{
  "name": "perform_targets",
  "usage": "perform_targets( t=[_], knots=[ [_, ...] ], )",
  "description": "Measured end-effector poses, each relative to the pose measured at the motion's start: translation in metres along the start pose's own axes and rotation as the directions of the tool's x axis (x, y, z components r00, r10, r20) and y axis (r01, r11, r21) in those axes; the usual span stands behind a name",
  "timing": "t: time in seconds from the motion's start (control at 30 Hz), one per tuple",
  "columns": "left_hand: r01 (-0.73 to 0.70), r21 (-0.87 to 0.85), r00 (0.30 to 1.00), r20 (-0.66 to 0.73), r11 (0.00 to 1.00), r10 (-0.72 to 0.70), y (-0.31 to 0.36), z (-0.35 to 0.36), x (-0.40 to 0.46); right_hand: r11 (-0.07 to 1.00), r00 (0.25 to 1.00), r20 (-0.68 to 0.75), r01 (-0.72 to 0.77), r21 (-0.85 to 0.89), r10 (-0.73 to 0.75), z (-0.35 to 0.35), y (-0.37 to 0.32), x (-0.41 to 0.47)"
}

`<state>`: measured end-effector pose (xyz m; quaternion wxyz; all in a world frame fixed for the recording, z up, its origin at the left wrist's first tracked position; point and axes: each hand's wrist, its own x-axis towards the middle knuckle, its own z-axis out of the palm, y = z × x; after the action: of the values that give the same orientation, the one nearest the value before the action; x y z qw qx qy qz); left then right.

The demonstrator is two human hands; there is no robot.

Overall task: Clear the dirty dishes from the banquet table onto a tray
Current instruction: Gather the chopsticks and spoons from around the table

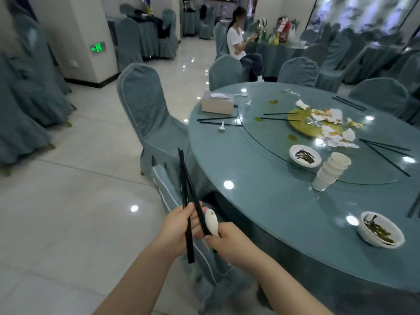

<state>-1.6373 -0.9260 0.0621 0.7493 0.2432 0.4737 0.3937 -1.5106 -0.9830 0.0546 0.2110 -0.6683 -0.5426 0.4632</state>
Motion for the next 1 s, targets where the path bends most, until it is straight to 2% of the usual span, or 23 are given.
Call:
perform_targets(
  t=[0.17, 0.37, 0.47, 0.67, 0.77, 1.0],
  knots=[
    [-0.007, -0.046, 1.000, -0.019, 0.999, 0.006, 0.032, -0.037, 0.013, 0.990, 0.998, 0.054, 0.045, -0.133, -0.038, 0.023, -0.037, 0.036],
    [-0.078, -0.100, 0.987, -0.146, 0.992, 0.063, 0.078, -0.094, 0.061, 0.965, 0.983, 0.147, 0.140, -0.222, -0.109, 0.057, -0.087, 0.110],
    [-0.112, -0.062, 0.972, -0.212, 0.992, 0.097, 0.108, -0.123, 0.091, 0.964, 0.973, 0.180, 0.177, -0.199, -0.141, 0.073, -0.110, 0.156],
    [-0.175, -0.090, 0.938, -0.318, 0.980, 0.139, 0.182, -0.165, 0.142, 0.980, 0.968, 0.184, 0.185, -0.079, -0.168, 0.072, -0.159, 0.250],
    [-0.200, -0.112, 0.926, -0.347, 0.973, 0.150, 0.214, -0.179, 0.167, 0.979, 0.973, 0.165, 0.179, -0.098, -0.162, 0.068, -0.178, 0.295],
    [-0.156, -0.144, 0.950, -0.293, 0.977, 0.108, 0.278, -0.211, 0.243, 0.989, 0.988, 0.082, 0.132, -0.060, -0.127, 0.066, -0.209, 0.380]
  ],
)
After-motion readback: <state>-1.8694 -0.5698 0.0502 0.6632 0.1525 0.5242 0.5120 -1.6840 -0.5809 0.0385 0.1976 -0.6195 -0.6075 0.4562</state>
